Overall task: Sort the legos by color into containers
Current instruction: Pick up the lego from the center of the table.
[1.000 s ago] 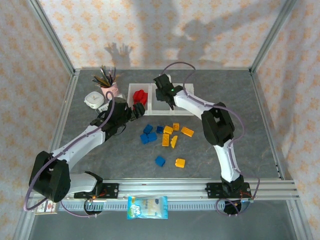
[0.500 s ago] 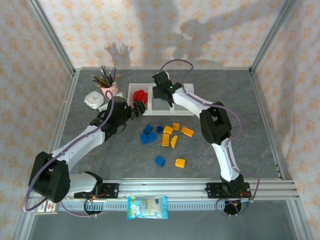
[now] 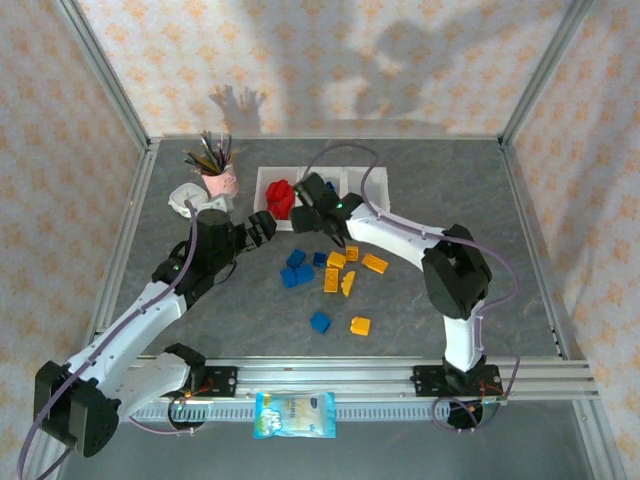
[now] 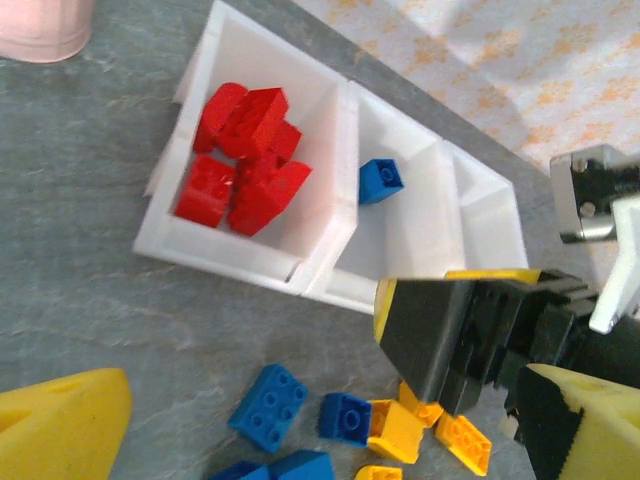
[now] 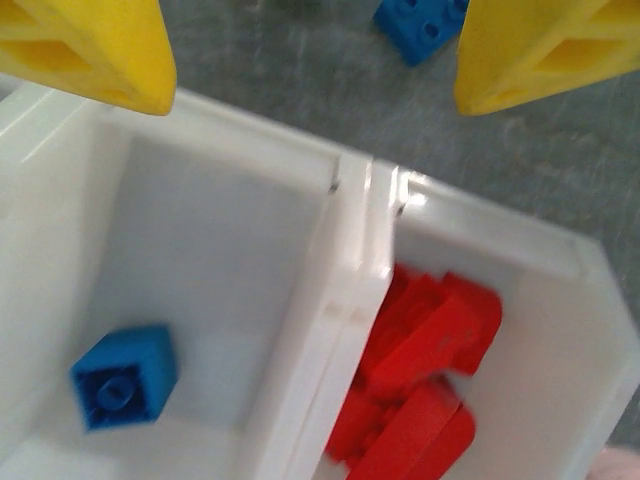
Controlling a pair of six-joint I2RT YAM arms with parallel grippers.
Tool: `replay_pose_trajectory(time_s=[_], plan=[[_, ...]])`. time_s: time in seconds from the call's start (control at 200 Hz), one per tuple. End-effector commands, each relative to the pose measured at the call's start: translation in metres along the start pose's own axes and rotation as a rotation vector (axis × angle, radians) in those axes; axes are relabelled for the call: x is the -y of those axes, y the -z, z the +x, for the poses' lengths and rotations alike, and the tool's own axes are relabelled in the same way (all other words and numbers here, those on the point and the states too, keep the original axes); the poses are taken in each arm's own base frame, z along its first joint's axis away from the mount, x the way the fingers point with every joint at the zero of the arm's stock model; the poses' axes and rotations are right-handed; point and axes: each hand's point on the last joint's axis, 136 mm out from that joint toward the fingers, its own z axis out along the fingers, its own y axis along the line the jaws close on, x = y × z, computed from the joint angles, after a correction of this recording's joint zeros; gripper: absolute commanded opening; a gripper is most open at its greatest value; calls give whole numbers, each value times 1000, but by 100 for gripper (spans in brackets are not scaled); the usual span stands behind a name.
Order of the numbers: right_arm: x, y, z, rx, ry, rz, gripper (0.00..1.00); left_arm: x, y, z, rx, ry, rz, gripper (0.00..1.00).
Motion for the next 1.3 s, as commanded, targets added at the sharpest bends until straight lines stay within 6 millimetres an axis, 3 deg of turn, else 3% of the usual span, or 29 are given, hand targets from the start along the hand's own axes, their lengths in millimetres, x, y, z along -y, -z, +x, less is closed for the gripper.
replay_pose_trajectory(time_s=[0.0, 0.225, 0.47, 0.581, 0.851, 0.971, 1.101, 1.211, 1.296], plan=[[-11, 10, 12, -7, -36, -21, 75, -28, 10, 11, -5, -6, -92, 99], [-43, -7, 37, -53, -49, -66, 79, -51, 18, 23, 3, 19, -151, 99], [-43, -34, 49, -83, -81, 4, 79, -63, 21, 28, 6, 30, -189, 100], [-52, -45, 57, -118, -56, -25, 79, -66, 22, 30, 9, 37, -193, 99], [-62, -59, 69, -167, -1, -10, 78, -71, 24, 32, 7, 34, -214, 99], [-71, -62, 78, -200, 15, -10, 78, -76, 29, 30, 18, 34, -240, 99], [-101, -58, 81, -197, 56, -64, 78, -81, 38, 29, 36, 44, -256, 99], [-121, -51, 73, -178, 76, -99, 78, -87, 47, 30, 43, 60, -274, 100], [-125, -42, 65, -157, 72, -117, 78, -91, 54, 29, 61, 70, -290, 99]])
